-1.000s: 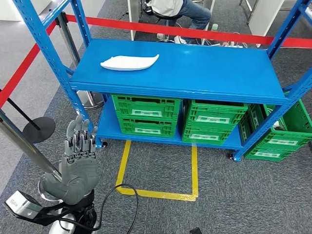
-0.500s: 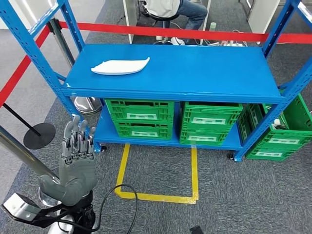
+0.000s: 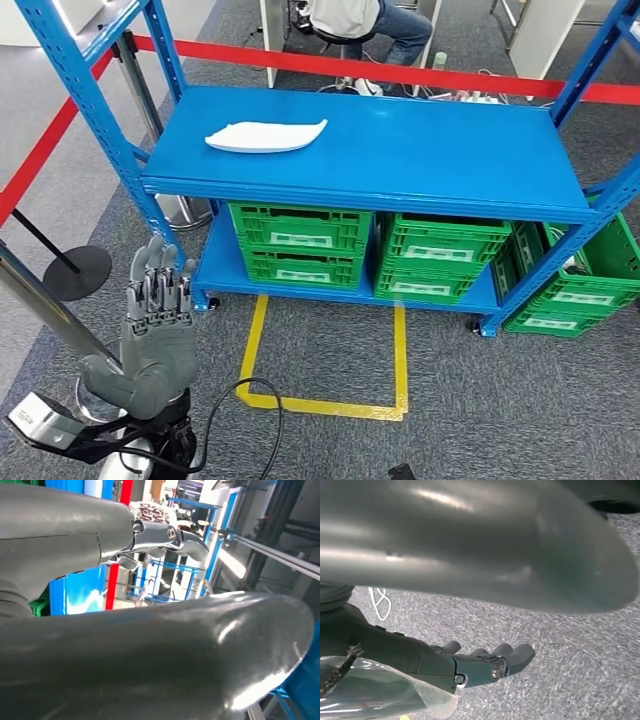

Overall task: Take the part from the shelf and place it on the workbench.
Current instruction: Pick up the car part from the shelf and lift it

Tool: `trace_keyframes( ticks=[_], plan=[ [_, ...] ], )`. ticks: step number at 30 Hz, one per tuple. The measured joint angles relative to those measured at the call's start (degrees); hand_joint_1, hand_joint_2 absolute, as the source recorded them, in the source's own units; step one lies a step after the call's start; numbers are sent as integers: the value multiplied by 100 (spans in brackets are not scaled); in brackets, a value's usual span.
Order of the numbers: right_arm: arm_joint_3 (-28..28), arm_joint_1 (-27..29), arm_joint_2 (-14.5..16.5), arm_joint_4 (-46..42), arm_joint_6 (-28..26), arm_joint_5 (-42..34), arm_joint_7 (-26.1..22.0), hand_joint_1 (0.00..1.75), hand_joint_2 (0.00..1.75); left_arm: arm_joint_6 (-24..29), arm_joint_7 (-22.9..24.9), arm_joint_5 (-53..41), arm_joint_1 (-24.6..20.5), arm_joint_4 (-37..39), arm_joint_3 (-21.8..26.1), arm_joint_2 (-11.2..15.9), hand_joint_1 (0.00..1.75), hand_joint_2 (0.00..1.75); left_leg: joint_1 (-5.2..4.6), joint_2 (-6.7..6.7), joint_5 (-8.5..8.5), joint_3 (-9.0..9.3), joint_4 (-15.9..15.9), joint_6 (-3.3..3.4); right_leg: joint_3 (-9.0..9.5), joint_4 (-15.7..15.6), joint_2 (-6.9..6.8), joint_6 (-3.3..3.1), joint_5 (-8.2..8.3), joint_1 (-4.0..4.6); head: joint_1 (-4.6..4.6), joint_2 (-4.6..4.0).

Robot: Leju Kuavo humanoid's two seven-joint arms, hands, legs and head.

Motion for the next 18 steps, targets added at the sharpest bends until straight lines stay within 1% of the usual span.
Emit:
trace_keyframes(
  ticks=[1,2,3,4,5,6,7,9,10,11,12,13,14,15,16,17,18],
  plan=[
    [-1,7,0,-1,4,0,-15,0,0,-52,-26,25,1,-1,-3,1,0,0,-2,-6,-25,11,0,2,-34,2,0,-1,105,0,2,0],
    [-2,11,-1,-1,9,1,-34,0,0,-111,-51,50,4,-1,-8,2,0,0,-2,-13,-57,34,0,-1,47,-225,-2,-7,306,-1,2,0],
    [-2,13,-1,-2,14,3,-57,0,0,-159,-73,67,9,-2,-12,1,0,0,-2,-18,-98,65,0,-13,218,-609,-5,-17,532,-2,3,0],
    [-2,10,-2,-2,17,3,-77,0,0,-183,-82,76,17,-4,-15,0,0,0,-15,-19,-141,98,6,-36,412,-1005,-11,-30,664,1,5,0],
    [-3,6,-2,-1,19,3,-88,0,0,-192,-82,78,25,-5,-16,-1,0,0,-27,-19,-161,126,17,-65,586,-1307,-12,-55,737,3,5,0],
    [-3,5,-2,0,20,2,-94,0,0,-181,-83,66,31,-7,-16,-2,0,0,-37,-16,-172,147,27,-95,694,-1474,-12,-80,739,8,3,0],
    [-3,4,-2,0,20,0,-86,0,0,-142,-87,46,34,-8,-15,-4,0,0,-45,-15,-172,158,36,-121,737,-1517,-7,-108,699,17,1,0],
    [-5,7,-1,-1,18,-3,-50,0,0,-28,-99,1,32,-13,-8,-13,0,0,-35,-12,-182,174,49,-165,763,-1531,0,-162,710,11,-3,1],
    [-6,6,-1,-2,16,-3,-30,0,0,21,-107,-16,28,-18,-4,-16,0,0,-31,-12,-236,150,119,-192,782,-1546,-2,-192,706,3,-15,1],
    [-7,2,0,-2,15,-1,-18,0,0,47,-113,-23,23,-23,0,-19,0,0,-25,-11,-342,73,299,-224,805,-1562,-6,-226,699,-9,-24,1],
    [-7,-1,0,-2,14,1,-11,0,0,60,-118,-28,23,-27,3,-19,0,0,-18,-10,-490,-74,602,-253,828,-1571,-11,-256,685,-14,-35,1],
    [-7,-4,0,-2,13,2,-7,0,0,67,-120,-32,23,-28,4,-17,0,0,-12,-10,-650,-278,996,-276,844,-1573,-14,-283,665,-12,-44,0],
    [-8,-5,0,-2,13,3,-3,0,0,71,-121,-31,27,-28,8,-15,0,0,-6,-10,-771,-492,1378,-290,859,-1572,-14,-301,647,-10,-44,0],
    [-9,-3,0,-2,13,3,0,0,0,75,-123,-31,30,-28,12,-14,0,0,-3,-10,-800,-654,1633,-295,879,-1571,-10,-310,629,-7,-45,0],
    [-9,-2,0,-2,13,4,3,0,0,78,-123,-31,32,-28,16,-13,0,0,-2,-10,-715,-727,1693,-290,905,-1571,-3,-313,608,-4,-44,0],
    [-10,-2,0,-2,13,6,5,0,0,82,-124,-31,32,-28,20,-13,0,0,-2,-10,-517,-696,1533,-273,942,-1571,7,-308,584,-1,-46,0],
    [-10,-1,1,-2,14,7,5,0,0,85,-124,-31,31,-29,22,-13,0,0,-8,-10,-243,-580,1189,-240,984,-1572,16,-299,555,2,-46,0]
  ],
)
